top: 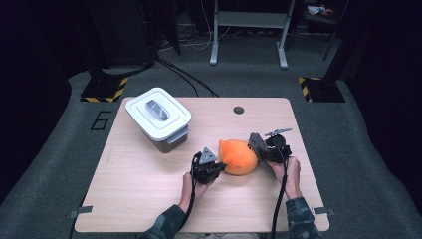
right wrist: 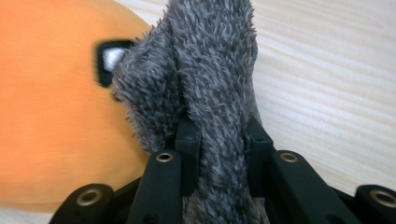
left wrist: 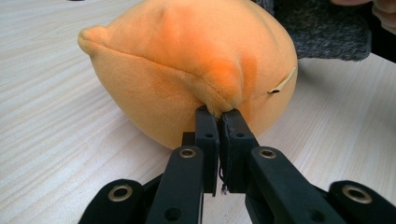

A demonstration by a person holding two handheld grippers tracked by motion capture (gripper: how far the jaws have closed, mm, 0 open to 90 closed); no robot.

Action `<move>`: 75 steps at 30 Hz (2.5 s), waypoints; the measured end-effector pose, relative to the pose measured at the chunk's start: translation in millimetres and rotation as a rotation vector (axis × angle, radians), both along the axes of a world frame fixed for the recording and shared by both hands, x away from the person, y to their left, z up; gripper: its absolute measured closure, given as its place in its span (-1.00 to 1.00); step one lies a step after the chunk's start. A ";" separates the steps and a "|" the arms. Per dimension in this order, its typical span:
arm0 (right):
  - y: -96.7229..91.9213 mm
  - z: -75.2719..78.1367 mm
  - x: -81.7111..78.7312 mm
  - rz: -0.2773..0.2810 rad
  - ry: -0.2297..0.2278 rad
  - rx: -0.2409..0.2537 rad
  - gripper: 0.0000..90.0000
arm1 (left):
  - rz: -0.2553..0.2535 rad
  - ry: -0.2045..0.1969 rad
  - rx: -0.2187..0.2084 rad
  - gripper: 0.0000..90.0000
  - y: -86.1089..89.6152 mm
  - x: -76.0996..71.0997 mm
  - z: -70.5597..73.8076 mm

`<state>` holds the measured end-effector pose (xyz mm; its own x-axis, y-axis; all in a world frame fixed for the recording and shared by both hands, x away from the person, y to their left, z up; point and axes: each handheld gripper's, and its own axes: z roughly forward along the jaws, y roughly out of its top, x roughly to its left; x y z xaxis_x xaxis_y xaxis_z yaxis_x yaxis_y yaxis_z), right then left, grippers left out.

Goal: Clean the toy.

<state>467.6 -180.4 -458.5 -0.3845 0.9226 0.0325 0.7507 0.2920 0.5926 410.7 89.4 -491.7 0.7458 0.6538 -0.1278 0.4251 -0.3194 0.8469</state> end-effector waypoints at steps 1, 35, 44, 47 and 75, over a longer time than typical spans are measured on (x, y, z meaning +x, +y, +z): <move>-1.3 -3.1 1.7 -0.004 0.004 -0.009 0.62 | 0.000 0.000 0.000 0.92 0.2 0.0 0.0; 38.9 33.0 -21.0 0.133 -0.126 0.014 0.64 | -0.019 -0.018 -0.043 0.45 7.5 0.1 -2.6; 40.6 32.9 -15.6 0.124 -0.125 0.009 0.64 | 0.007 -0.016 0.025 -0.06 -1.1 3.4 -11.1; 40.8 31.9 -14.8 0.125 -0.129 0.016 0.64 | 0.009 -0.043 0.041 0.04 -5.2 3.6 -12.1; 59.3 64.6 -49.5 0.230 -0.238 0.059 0.64 | -0.015 0.093 -0.117 0.83 -3.8 10.0 13.3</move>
<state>418.0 -121.2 -393.9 -0.5859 0.8097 -0.0328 0.5073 0.3980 0.7643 420.6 85.6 -478.5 0.7367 0.6194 -0.2714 0.4992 -0.2272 0.8362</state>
